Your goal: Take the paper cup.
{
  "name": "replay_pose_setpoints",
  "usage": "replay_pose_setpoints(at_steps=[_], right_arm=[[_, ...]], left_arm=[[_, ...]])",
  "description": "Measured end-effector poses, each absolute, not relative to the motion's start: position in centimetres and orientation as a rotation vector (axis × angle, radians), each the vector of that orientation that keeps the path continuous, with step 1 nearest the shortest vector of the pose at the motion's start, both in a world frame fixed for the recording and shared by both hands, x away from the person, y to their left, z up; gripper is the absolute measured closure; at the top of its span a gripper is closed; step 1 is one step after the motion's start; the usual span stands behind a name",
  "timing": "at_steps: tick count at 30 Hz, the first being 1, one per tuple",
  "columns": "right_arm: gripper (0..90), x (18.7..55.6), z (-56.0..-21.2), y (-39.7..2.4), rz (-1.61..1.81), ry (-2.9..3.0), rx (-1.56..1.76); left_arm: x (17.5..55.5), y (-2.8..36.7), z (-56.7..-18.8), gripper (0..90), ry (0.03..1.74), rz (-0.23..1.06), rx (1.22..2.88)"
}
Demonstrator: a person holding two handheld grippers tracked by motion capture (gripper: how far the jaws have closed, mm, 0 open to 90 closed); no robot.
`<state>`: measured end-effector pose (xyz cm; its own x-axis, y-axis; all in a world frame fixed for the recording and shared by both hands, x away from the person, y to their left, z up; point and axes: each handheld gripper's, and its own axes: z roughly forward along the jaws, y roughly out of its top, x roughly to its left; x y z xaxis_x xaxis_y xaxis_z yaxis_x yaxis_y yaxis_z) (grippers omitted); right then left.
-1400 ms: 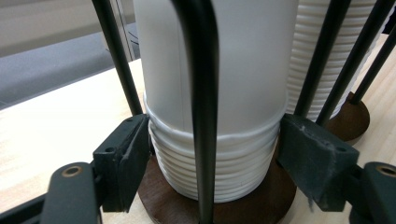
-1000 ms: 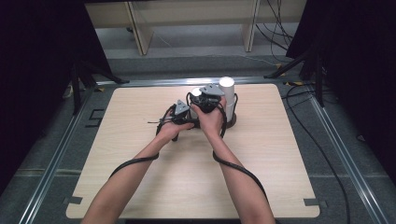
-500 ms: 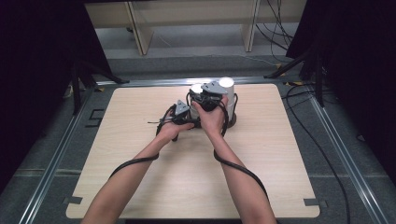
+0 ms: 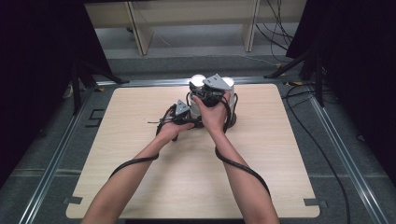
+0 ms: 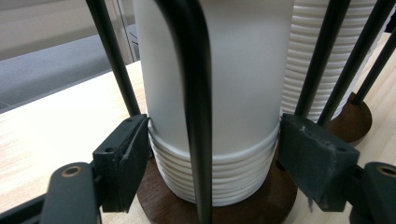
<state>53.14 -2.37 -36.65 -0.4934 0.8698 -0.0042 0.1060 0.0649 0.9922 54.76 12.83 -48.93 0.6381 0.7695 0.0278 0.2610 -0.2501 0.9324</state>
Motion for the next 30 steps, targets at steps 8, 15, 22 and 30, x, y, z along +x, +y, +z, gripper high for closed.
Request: replay_pose_setpoints(at_steps=[8,15,22,30], right_arm=[[35.1,52.8,-35.5,-2.7,1.514,1.676,0.961],[35.2,52.3,-34.7,-2.9,1.525,1.670,0.967],[35.2,51.9,-34.2,-3.0,1.538,1.668,0.955],[35.1,51.2,-33.7,-3.3,1.564,1.659,0.938]], left_arm=[[54.9,12.9,-49.0,25.3,0.812,0.622,1.828],[54.9,12.7,-49.0,25.3,0.816,0.607,1.803],[54.9,12.7,-49.0,25.2,0.816,0.607,1.803],[54.8,12.7,-49.1,24.6,0.817,0.616,1.807]])
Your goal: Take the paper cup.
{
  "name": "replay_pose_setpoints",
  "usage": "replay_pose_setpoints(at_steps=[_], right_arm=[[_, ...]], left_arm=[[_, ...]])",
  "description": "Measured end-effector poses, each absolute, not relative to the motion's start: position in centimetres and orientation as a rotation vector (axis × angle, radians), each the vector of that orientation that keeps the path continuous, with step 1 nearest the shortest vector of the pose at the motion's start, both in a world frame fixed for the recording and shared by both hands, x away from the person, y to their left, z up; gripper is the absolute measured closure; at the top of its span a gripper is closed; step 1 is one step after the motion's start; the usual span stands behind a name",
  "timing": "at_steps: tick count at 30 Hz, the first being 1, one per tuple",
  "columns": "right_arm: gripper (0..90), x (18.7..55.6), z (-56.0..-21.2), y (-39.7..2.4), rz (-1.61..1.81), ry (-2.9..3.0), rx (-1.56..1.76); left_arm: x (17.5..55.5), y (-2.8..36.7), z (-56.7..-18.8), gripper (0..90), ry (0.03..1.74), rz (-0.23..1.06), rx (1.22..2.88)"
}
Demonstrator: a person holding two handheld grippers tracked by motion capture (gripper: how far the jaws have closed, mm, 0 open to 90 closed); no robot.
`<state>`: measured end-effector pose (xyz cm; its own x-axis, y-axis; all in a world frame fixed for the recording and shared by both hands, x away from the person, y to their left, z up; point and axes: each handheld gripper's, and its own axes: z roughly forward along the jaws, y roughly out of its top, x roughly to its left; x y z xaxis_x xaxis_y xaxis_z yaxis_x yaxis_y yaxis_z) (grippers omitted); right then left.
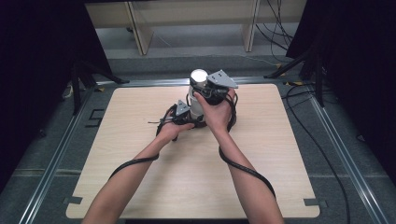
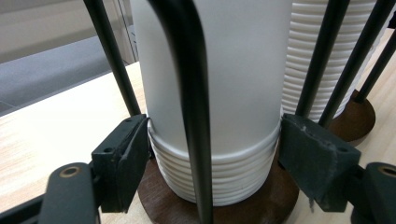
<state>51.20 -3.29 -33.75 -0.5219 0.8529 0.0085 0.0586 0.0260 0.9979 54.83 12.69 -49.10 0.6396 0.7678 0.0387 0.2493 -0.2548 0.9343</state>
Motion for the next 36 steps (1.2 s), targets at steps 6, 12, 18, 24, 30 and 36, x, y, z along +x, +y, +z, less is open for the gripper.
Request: replay_pose_setpoints(at_steps=[6,12,18,24,30,36], right_arm=[[35.2,50.4,-33.5,-3.5,1.586,1.676,0.939],[35.1,49.7,-33.2,-3.8,1.610,1.663,0.916],[35.1,48.9,-33.0,-4.0,1.636,1.685,0.945],[35.1,48.1,-33.4,-4.4,1.644,1.702,0.965],[35.1,47.4,-33.9,-5.1,1.636,1.729,0.960],[35.1,46.3,-34.8,-5.6,1.662,1.758,1.000]], left_arm=[[54.8,12.8,-49.1,23.1,0.817,0.618,1.814],[54.6,13.3,-49.0,18.6,0.806,0.637,1.847],[53.8,14.3,-48.6,14.4,0.820,0.647,1.817],[52.0,15.4,-48.0,14.1,0.798,0.666,1.829],[49.4,16.7,-47.4,14.0,0.742,0.680,1.825],[47.0,17.4,-46.8,14.0,0.704,0.683,1.808]])
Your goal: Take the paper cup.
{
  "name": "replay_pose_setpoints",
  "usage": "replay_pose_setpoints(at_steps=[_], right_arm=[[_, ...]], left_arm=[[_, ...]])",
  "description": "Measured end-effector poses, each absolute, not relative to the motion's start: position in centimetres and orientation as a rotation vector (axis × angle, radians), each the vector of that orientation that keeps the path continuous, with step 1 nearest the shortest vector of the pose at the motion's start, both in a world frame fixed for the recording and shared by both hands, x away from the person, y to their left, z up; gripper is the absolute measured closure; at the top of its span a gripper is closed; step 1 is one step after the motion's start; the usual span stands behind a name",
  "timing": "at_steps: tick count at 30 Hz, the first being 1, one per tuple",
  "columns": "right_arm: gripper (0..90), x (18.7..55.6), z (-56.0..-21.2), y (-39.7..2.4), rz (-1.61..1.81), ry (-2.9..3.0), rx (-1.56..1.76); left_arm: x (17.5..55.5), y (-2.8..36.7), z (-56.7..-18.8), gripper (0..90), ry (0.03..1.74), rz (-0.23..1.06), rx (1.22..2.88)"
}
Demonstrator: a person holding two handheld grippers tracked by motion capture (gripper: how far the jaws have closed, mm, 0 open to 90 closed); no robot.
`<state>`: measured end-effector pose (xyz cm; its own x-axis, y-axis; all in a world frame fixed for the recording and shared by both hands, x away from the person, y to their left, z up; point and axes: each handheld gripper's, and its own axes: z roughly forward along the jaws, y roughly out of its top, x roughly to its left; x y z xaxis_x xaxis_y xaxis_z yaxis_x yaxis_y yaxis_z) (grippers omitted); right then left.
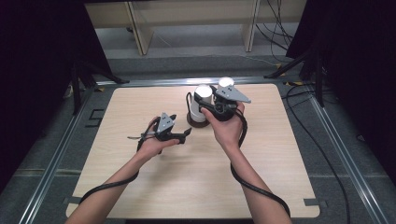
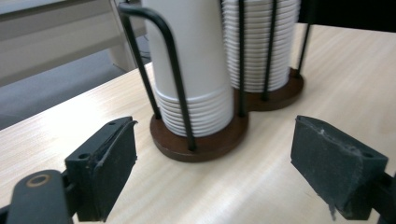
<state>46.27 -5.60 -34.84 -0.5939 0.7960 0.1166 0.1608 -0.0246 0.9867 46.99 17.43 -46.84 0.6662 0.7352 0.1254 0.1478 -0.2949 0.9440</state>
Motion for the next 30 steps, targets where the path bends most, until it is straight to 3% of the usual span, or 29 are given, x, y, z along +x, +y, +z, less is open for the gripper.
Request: replay_pose_setpoints(at_steps=[14,30], right_arm=[[35.1,44.7,-36.7,-7.0,1.702,1.827,1.113],[35.1,43.8,-38.3,-8.6,1.711,1.864,1.241]], left_arm=[[41.0,18.5,-46.4,13.9,0.666,0.650,1.788],[37.2,19.3,-46.1,14.0,0.638,0.625,1.781]])
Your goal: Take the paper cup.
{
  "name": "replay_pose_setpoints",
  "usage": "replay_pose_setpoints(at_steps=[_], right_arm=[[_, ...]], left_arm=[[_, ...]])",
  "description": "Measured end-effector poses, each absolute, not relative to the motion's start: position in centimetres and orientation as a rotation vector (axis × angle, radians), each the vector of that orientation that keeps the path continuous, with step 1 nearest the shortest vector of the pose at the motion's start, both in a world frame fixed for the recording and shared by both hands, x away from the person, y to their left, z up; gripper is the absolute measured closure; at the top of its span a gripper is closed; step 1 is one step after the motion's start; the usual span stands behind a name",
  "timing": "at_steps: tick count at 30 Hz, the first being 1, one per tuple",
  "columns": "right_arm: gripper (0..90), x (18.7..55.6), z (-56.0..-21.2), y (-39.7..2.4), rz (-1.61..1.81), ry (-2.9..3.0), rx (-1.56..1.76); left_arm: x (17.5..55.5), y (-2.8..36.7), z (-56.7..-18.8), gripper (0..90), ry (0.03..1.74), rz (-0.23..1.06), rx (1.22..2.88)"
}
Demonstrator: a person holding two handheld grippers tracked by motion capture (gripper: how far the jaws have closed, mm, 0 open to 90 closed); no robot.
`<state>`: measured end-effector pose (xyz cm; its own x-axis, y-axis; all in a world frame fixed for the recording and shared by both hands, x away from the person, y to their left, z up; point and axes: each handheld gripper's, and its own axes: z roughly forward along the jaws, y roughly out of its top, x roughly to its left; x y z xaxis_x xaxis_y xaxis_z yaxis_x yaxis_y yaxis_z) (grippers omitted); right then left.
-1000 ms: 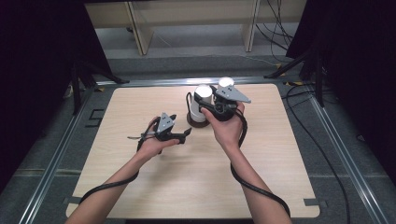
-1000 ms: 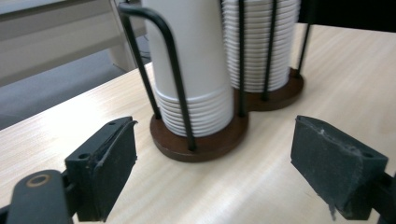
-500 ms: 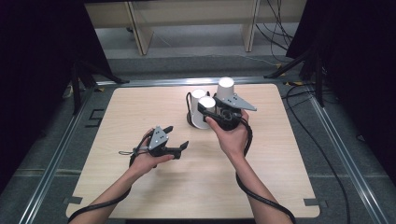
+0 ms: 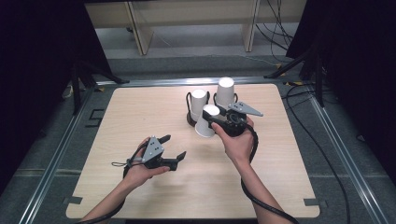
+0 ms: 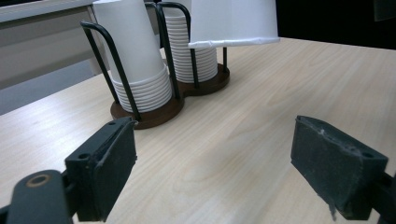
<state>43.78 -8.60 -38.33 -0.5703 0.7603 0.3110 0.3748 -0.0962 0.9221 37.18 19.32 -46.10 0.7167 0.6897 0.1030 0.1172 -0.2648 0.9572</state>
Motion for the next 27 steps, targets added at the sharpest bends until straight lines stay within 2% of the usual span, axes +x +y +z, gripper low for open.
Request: replay_pose_setpoints(at_steps=[13,27], right_arm=[[35.1,43.6,-39.9,-9.4,1.750,1.878,1.410],[35.0,43.6,-41.4,-9.4,1.792,1.891,1.530]], left_arm=[[35.8,19.9,-46.7,14.0,0.647,0.622,1.790],[35.5,18.7,-47.5,13.9,0.612,0.600,1.796]])
